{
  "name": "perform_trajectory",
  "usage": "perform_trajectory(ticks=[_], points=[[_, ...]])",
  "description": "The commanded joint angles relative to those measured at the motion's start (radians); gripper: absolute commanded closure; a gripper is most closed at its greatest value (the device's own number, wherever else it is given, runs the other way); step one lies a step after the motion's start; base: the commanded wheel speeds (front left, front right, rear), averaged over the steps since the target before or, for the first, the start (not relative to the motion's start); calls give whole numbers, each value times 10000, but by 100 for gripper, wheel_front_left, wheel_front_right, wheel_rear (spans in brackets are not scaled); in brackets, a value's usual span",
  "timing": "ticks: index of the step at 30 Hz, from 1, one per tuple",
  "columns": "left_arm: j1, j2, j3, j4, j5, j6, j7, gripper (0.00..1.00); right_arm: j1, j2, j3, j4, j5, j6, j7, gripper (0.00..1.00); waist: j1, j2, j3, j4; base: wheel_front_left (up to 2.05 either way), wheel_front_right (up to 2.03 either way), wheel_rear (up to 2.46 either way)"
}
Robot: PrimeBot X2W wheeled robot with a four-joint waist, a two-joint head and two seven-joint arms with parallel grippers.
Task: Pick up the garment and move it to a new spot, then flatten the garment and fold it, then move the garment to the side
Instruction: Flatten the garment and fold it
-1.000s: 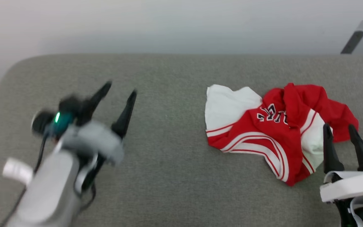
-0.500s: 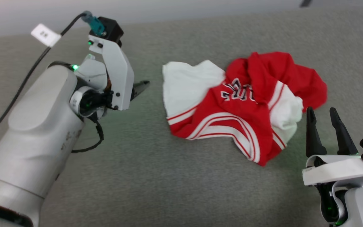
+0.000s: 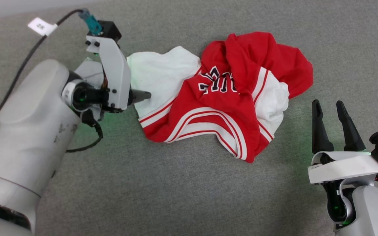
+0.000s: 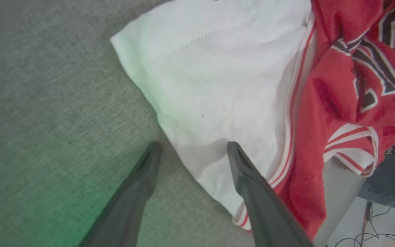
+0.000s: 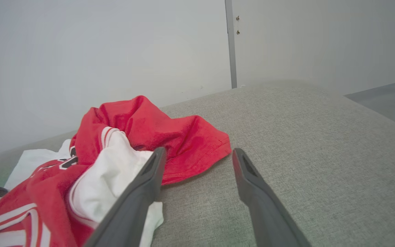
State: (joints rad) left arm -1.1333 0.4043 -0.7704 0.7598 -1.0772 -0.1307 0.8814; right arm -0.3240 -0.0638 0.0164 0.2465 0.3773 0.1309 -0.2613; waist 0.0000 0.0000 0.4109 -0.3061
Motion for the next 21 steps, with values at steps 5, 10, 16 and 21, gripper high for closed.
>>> perform_trajectory(ticks=[5,10,16,21], points=[[614,-407,-536,-139,-620,5,291,80,-125,42,-60,-47,-72,-3,-48,0,0,0,56,36,0,0,0],[441,-60,-715,-111,-449,15,-574,100,-119,-2,-135,-66,-179,-4,-49,0,0,0,-129,368,0,0,0],[548,420,-634,33,-773,17,-1451,100,155,-146,-178,3,-258,-3,-49,0,0,0,-678,1028,0,0,0],[889,1080,-496,109,-1094,15,-1741,100,326,-281,-172,39,-328,-3,-50,0,0,0,-1069,1585,0,0,0]])
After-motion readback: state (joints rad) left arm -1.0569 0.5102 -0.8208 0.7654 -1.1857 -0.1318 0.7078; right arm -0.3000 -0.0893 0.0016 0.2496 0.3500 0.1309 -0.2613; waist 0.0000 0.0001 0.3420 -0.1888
